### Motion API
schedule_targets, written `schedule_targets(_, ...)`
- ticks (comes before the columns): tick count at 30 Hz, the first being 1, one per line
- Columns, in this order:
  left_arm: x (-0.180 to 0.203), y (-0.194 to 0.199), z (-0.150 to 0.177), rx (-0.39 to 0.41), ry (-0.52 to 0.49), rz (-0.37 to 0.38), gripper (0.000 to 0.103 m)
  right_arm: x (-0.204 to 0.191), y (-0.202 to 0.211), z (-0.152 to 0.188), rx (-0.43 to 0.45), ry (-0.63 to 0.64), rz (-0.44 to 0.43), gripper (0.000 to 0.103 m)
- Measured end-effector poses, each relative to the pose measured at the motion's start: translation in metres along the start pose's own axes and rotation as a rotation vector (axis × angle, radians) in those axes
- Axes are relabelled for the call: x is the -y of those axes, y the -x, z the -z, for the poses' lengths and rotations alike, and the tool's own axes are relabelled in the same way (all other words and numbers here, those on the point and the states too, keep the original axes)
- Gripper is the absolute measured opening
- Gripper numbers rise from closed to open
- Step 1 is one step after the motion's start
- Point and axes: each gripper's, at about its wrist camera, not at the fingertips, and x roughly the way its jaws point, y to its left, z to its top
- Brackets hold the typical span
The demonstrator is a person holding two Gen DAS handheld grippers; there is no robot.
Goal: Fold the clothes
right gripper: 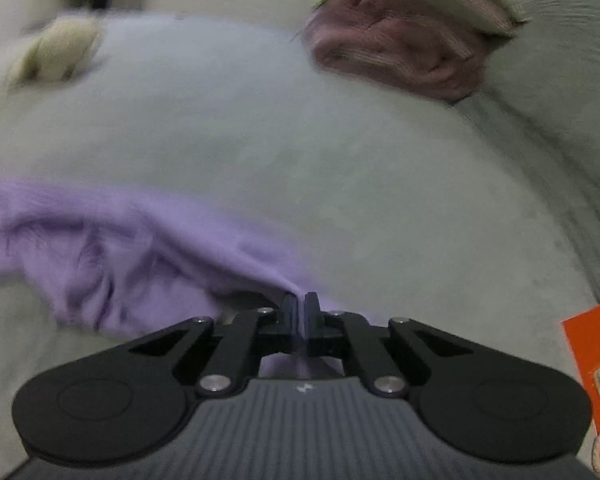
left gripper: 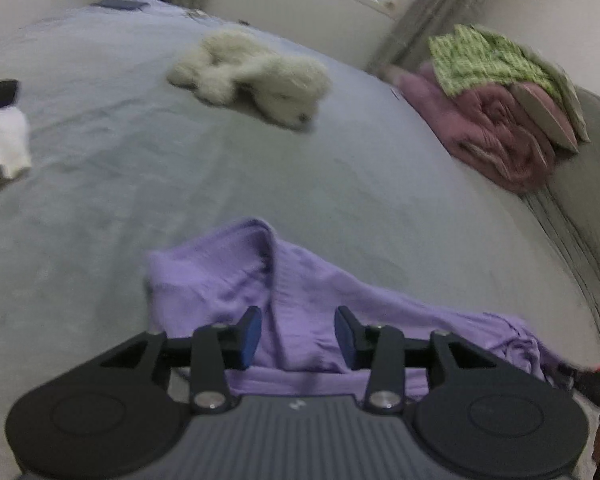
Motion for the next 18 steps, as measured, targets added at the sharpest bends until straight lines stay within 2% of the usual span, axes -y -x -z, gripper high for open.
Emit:
schedule_targets(2, 0.006, -0.017, 0.001, -0.039, -0.051, 0.006, 0.039, 0.007, 0.008, -0.005, 0.053, -0.043, 0.027, 0.001)
schedule_targets(4, 0.009, -0.032, 0.003, -0.065, -0.109, -0.028, 0.009, 0.011, 0.014, -0.007, 0.089, -0.072, 0.051, 0.001)
schedule_targets(6, 0.004, -0.037, 0.001, -0.064, -0.100, -0.041, 0.001, 0.014, 0.016, -0.008, 0.112, -0.096, 0.063, 0.001)
schedule_targets(13, -0.024, -0.014, -0.020, 0.062, 0.161, 0.150, 0.000, 0.027, 0.034, -0.016, 0.254, -0.208, 0.069, 0.001)
schedule_targets(16, -0.028, -0.009, -0.024, 0.109, 0.206, 0.166, 0.000, 0.032, 0.035, -0.017, 0.270, -0.268, 0.057, 0.001)
schedule_targets(18, -0.028, -0.014, -0.022, 0.088, 0.198, 0.138, 0.000, 0.045, 0.031, -0.020, 0.262, -0.374, 0.032, 0.001)
